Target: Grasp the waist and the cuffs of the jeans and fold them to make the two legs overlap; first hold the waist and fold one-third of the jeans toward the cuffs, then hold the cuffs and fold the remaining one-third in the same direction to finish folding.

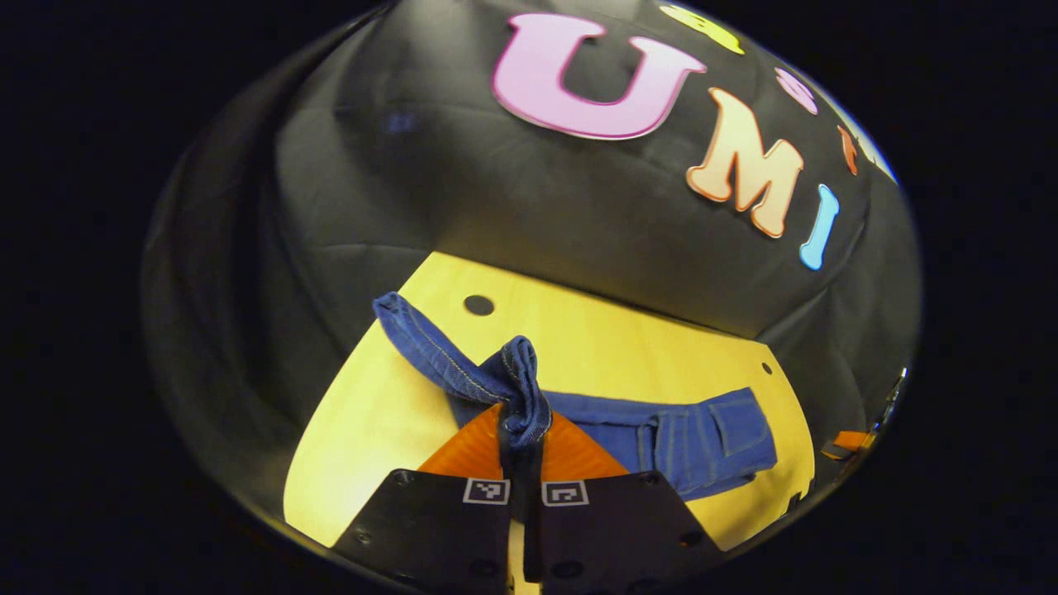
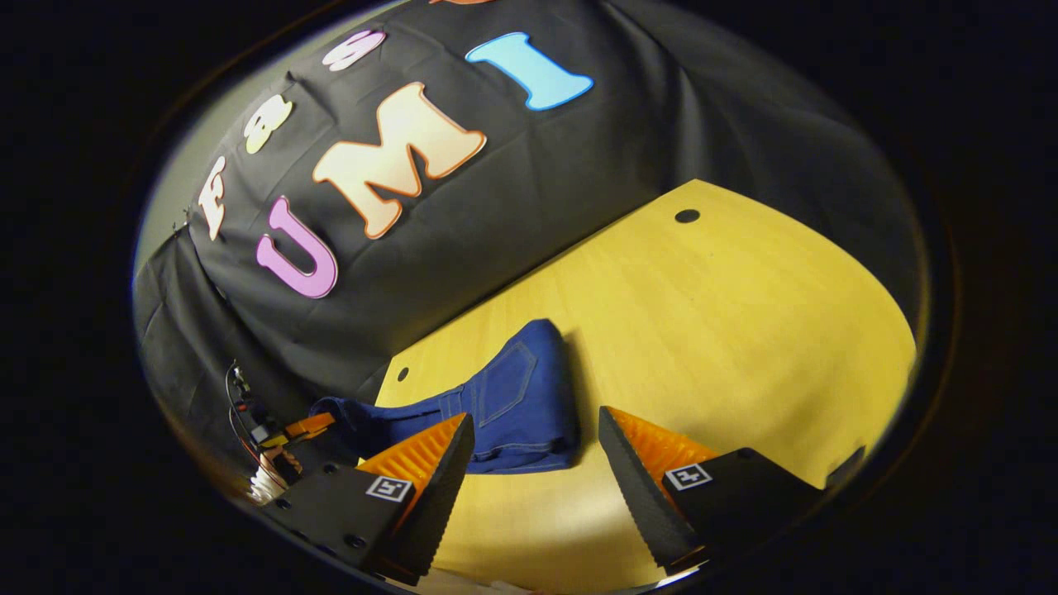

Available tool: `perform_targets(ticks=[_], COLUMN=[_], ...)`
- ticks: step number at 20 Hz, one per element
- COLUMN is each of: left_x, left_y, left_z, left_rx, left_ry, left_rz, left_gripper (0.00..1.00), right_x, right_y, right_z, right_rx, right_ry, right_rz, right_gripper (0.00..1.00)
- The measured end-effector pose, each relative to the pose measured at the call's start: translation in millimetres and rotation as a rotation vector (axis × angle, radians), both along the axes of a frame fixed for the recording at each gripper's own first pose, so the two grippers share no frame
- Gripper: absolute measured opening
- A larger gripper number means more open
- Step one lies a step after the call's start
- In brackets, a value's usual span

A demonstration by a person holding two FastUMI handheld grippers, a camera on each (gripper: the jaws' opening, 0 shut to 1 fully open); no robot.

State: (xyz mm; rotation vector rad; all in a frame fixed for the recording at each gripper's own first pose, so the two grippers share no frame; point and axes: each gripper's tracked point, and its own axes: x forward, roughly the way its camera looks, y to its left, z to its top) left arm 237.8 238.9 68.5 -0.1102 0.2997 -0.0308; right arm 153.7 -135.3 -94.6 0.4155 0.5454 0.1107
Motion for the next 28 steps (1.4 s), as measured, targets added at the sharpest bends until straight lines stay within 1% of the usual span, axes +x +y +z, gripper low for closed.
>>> perform_targets(ticks=[1, 2, 3, 6, 8, 10, 14, 16, 18, 21, 23, 24, 25, 26, 27, 28], left_x=[3.6, 9.2, 13.7, 32.0, 43.7, 54.4, 55.0, 45.6, 28.7, 4.1, -0.7, -4.5, -6.7, -16.4, -22.9, -25.0], left_y=[-25.4, -55.1, -83.4, -170.0, -222.0, -266.2, -340.5, -368.7, -387.3, -396.7, -399.3, -396.7, -397.6, -405.3, -412.8, -414.4], left_z=[8.9, 14.8, 21.7, 32.4, 30.3, 23.6, -0.7, -16.8, -46.6, -105.0, -144.6, -158.7, -168.5, -168.1, -162.5, -150.2], left_rx=[0.026, 0.045, 0.057, 0.070, 0.071, 0.091, 0.139, 0.172, 0.226, 0.337, 0.406, 0.430, 0.434, 0.410, 0.369, 0.339], left_ry=[-0.007, -0.016, -0.020, -0.041, -0.043, -0.024, 0.018, 0.030, 0.055, 0.101, 0.150, 0.177, 0.191, 0.184, 0.161, 0.124], left_rz=[-0.010, -0.028, -0.048, -0.128, -0.174, -0.204, -0.266, -0.308, -0.342, -0.363, -0.341, -0.325, -0.321, -0.331, -0.344, -0.340], left_gripper=[0.00, 0.03, 0.00, 0.00, 0.00, 0.00, 0.00, 0.00, 0.00, 0.00, 0.04, 0.04, 0.10, 0.07, 0.25, 0.43], right_x=[-0.4, -3.0, -3.7, -6.6, -6.3, -7.1, -9.9, -8.0, -5.1, 1.7, 3.6, 3.9, 4.8, 4.9, 4.6, 3.7], right_y=[-22.3, -44.2, -65.6, -121.9, -148.7, -165.2, -177.1, -175.3, -171.0, -158.6, -149.3, -144.4, -139.8, -134.6, -128.0, -120.9], right_z=[7.9, 12.3, 17.7, 21.1, 20.3, 18.6, 7.7, 4.3, 5.4, 3.6, 3.1, 2.3, 2.5, 3.0, 3.5, 4.5], right_rx=[0.006, 0.012, 0.021, 0.038, 0.055, 0.066, 0.052, 0.043, 0.049, 0.047, 0.042, 0.037, 0.030, 0.018, 0.003, -0.015], right_ry=[-0.005, -0.007, -0.010, -0.009, -0.005, 0.000, 0.020, 0.025, 0.024, 0.024, 0.025, 0.026, 0.027, 0.021, 0.019, 0.012], right_rz=[-0.007, -0.017, -0.027, -0.061, -0.076, -0.078, -0.047, -0.023, -0.001, 0.032, 0.052, 0.059, 0.068, 0.071, 0.079, 0.080], right_gripper=[0.95, 0.95, 0.95, 0.95, 0.95, 0.95, 0.95, 0.95, 0.95, 0.95, 0.95, 0.95, 0.95, 0.95, 0.95, 0.95])
